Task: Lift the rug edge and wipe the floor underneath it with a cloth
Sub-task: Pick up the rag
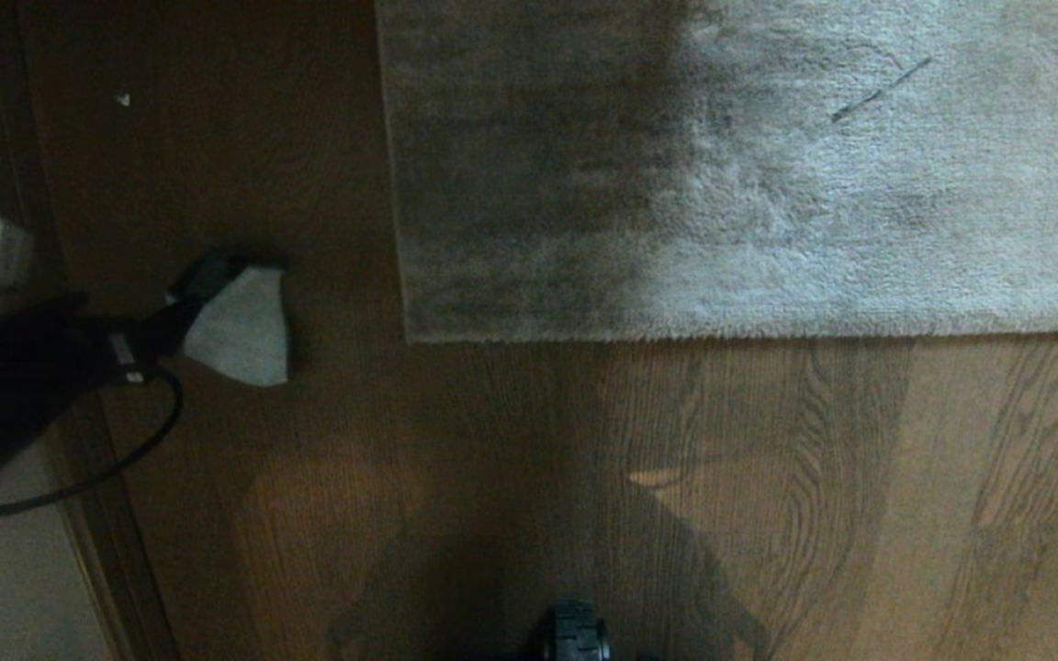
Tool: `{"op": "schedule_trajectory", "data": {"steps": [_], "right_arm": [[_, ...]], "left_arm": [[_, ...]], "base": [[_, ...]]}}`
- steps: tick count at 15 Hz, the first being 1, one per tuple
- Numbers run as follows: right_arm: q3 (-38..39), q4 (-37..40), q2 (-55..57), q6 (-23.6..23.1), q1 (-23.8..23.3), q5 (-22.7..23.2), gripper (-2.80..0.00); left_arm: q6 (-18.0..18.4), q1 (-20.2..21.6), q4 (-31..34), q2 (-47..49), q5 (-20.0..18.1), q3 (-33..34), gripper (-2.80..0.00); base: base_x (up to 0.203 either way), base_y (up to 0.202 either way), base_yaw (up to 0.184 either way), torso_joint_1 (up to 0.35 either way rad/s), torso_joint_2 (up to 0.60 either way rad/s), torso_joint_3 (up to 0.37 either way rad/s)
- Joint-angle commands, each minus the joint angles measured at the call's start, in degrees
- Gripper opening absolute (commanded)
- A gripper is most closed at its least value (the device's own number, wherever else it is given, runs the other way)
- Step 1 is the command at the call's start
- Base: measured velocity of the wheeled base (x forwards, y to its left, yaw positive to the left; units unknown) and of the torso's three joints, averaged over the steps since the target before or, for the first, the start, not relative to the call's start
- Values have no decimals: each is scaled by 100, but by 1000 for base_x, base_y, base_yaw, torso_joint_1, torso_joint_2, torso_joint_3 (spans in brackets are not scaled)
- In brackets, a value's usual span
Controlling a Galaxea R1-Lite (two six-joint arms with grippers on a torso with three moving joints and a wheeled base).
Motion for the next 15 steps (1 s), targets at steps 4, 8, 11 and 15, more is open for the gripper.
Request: {"op": "schedule_trajectory", "data": {"steps": [4, 8, 11, 15], "right_arm": [[0, 1, -2, -1, 0, -12, -280], [0, -8, -2, -1, 0, -3, -280], [0, 1, -2, -1, 0, -3, -280], [0, 1, -2, -1, 0, -3, -280]], "left_arm": [[-17, 0, -361, 400, -29, -40, 0], [-19, 8, -677, 682, -35, -49, 0], [-10, 27, -944, 923, -51, -50, 0], [7, 21, -1505, 1318, -55, -36, 0]], "base": [[0, 0, 0, 0, 0, 0], [0, 0, 0, 0, 0, 0], [0, 0, 0, 0, 0, 0], [0, 0, 0, 0, 0, 0]]}}
